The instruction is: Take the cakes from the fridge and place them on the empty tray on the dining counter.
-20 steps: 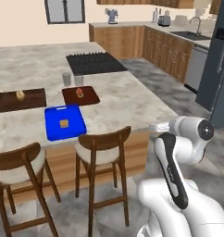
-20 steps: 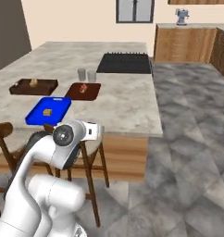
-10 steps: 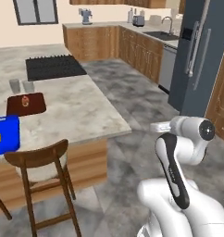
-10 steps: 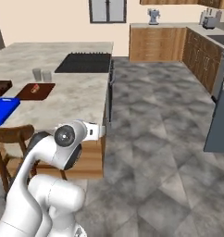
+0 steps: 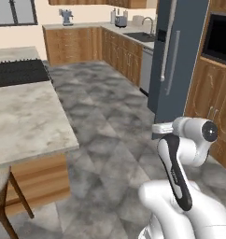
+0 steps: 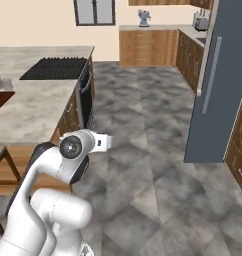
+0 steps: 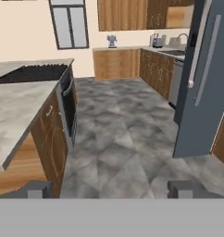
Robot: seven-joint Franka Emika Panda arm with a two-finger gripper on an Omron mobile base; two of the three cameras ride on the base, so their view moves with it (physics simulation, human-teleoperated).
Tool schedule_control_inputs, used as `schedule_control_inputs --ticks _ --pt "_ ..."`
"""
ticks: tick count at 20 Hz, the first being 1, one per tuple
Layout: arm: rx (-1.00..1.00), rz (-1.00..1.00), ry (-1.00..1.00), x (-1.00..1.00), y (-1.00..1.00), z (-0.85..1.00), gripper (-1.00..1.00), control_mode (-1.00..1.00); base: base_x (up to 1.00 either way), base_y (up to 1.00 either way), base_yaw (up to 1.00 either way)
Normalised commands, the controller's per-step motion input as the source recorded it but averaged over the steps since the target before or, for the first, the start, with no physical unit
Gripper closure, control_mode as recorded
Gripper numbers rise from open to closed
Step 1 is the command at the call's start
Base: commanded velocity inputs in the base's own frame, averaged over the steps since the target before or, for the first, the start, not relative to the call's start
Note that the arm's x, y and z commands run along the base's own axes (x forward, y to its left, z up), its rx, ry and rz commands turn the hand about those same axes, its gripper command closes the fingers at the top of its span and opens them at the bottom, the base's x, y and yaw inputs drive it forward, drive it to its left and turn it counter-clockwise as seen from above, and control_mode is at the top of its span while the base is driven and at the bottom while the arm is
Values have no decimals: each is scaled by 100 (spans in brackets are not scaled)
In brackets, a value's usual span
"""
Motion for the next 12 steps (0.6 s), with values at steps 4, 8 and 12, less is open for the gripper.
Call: schedule_control_inputs --ticks 4,8,12 --pt "0 0 0 0 0 0 -100 100 85 -29 0" --pt "0 0 0 0 0 0 -100 100 100 8 5" --pt "0 0 0 0 0 0 -100 100 100 21 6"
